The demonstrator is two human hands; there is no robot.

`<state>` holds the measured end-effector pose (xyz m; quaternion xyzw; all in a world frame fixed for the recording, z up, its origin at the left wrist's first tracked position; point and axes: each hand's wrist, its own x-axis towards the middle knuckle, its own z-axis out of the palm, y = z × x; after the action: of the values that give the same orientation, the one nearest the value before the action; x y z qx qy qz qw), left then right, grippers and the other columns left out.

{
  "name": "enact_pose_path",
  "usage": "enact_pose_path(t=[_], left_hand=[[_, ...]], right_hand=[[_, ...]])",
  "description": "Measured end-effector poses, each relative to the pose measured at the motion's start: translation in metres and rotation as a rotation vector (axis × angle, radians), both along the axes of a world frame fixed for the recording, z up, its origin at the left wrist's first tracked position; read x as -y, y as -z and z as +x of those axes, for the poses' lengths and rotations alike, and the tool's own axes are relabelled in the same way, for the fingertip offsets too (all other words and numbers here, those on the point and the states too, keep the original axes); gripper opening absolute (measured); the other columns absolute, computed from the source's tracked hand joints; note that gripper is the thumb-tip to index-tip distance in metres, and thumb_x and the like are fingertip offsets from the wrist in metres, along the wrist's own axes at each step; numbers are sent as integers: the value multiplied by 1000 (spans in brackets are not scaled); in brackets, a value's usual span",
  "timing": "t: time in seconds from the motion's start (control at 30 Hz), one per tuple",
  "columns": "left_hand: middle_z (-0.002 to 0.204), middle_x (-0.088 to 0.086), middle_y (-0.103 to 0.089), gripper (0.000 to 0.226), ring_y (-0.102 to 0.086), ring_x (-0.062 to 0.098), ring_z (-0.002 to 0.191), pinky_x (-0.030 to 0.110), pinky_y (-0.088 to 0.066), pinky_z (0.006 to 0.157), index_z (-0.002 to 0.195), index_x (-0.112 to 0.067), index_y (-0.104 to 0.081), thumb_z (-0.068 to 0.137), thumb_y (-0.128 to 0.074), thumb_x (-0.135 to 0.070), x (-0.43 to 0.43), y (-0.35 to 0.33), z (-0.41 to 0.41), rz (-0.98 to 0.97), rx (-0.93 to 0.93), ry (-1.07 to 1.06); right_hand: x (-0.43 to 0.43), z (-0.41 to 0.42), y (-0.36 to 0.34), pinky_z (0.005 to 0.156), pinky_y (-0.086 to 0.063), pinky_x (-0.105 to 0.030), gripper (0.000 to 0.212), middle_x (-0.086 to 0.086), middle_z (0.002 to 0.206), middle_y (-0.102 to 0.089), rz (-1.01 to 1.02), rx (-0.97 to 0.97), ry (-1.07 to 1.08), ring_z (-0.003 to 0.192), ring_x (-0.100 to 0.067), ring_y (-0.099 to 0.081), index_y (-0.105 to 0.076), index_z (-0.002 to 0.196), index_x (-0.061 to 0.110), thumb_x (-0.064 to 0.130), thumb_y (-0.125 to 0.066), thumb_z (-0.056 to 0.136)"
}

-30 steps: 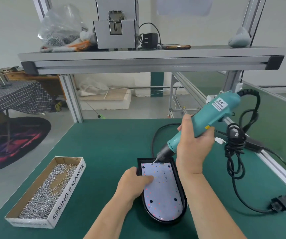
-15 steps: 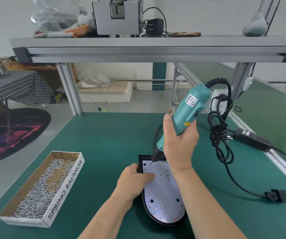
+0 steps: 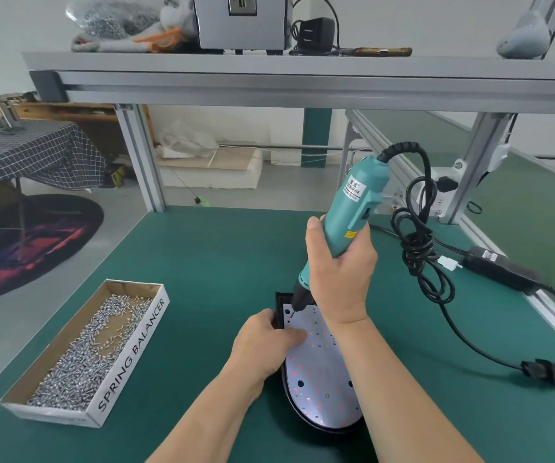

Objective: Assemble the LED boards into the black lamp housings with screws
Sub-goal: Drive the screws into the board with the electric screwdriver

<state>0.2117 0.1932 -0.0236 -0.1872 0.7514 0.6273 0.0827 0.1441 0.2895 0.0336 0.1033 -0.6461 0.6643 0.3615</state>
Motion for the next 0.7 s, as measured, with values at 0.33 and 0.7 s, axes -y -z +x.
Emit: enact_pose_path(t=[0.33,0.7], left_hand=[[97,8,-77,46,-72,34,98,55,-55,93,95,-9,-68,55,-71,-31,-2,0,-1,-10,-7,-6],[94,9,-77,40,-72,35,96,56,-56,92,92,-8,-68,58,-74,-28,-1,2,-2,-16,-4,-15]], right_hand=[[4,3,3,49,-44,-32,29,6,56,-49,39,24,2,48,-14,-47,-46,76,17,34,-68,84],[13,5,2,50,-45,-43,39,-7,57,-55,124,-23,-34,50,-27,-52,-50,80,6,42,-64,83]])
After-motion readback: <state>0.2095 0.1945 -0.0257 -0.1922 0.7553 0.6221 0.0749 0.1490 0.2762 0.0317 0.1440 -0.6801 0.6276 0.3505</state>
